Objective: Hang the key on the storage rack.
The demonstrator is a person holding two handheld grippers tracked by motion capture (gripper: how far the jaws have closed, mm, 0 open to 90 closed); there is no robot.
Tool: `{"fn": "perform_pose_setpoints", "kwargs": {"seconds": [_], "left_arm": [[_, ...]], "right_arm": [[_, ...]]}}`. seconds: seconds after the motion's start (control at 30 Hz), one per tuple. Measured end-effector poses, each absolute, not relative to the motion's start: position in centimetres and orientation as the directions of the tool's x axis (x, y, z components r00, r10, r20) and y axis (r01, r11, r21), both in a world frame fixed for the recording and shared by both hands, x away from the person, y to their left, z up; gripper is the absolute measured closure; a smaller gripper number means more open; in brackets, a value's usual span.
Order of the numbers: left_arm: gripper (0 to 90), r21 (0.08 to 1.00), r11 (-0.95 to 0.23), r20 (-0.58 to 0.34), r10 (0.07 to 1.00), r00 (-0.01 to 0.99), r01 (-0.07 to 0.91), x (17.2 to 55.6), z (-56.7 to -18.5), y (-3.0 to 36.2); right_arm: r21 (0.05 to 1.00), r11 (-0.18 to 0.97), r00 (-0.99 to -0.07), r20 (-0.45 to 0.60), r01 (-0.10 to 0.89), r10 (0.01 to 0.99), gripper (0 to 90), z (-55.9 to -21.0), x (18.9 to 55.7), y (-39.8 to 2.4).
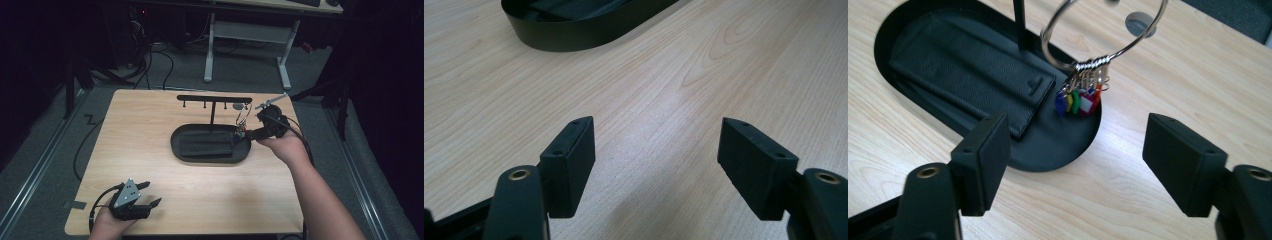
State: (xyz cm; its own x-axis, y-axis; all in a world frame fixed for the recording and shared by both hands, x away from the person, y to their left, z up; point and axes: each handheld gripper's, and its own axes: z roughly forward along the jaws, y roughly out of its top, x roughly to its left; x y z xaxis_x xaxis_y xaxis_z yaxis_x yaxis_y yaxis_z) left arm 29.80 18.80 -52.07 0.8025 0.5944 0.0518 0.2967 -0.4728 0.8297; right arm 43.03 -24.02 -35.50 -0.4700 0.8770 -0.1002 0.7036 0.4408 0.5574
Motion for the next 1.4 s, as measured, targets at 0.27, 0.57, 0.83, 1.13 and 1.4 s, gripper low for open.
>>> {"fn": "perform_pose_setpoints", "kwargs": {"seconds": [0.27, 0.57, 0.83, 1.13, 1.4], "left_arm": [[31.8, 0.829, -0.472, 0.049, 0.595, 0.802, 0.300, 29.7, -52.1, 18.7], [31.8, 0.827, -0.477, 0.048, 0.588, 0.808, 0.298, 29.6, -52.1, 18.5], [31.8, 0.837, -0.456, 0.023, 0.580, 0.815, 0.301, 29.4, -52.0, 18.4], [31.8, 0.836, -0.441, 0.008, 0.606, 0.795, 0.327, 28.7, -52.0, 17.9], [31.7, 0.833, -0.424, -0.014, 0.628, 0.778, 0.357, 28.5, -52.1, 17.5]], "right_arm": [[0.608, 0.405, -0.463, -0.067, 0.683, 0.884, 21.1, -38.9, 40.3, -24.8], [0.697, 0.394, -0.470, -0.092, 0.600, 0.878, 17.1, -44.4, 35.7, -24.8], [0.751, 0.343, -0.484, -0.035, 0.564, 0.874, 16.0, -49.7, 31.5, -24.8], [0.817, 0.293, -0.494, -0.012, 0.497, 0.869, 14.9, -51.8, 27.0, -27.0], [0.808, 0.359, -0.565, -0.039, 0.468, 0.824, 14.8, -52.3, 27.6, -25.5]]}}
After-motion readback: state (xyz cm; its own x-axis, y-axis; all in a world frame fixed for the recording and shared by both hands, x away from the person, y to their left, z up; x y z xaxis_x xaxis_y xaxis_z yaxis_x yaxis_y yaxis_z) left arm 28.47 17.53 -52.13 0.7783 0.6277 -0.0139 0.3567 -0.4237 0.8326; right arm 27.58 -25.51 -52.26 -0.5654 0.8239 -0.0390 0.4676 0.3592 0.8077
